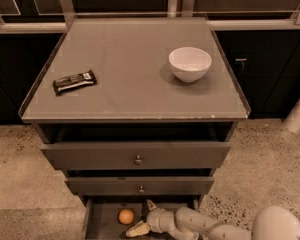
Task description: Pick orange from bottom drawer and place on counter
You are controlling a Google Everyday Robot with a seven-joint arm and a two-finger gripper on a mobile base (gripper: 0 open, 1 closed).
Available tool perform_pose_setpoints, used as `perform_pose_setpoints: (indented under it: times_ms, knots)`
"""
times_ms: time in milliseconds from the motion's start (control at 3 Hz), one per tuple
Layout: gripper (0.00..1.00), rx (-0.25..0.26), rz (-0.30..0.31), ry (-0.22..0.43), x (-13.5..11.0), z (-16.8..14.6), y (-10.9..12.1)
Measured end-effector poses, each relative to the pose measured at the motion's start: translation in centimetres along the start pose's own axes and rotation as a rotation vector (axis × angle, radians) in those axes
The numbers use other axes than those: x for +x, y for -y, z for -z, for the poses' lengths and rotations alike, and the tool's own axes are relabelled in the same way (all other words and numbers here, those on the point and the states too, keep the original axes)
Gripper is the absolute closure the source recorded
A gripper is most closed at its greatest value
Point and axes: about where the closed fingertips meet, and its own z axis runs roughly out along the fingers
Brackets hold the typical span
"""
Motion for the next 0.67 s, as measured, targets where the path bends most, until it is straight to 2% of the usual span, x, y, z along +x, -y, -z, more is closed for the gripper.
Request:
perform_pose_setpoints:
  times_ms: [333,667]
  knots:
    - [0.0,0.004,0.0,-0.001,-0.01,-0.18,0.24]
    - [0.0,0.035,-0.016,0.002,0.35,-0.94,0.51]
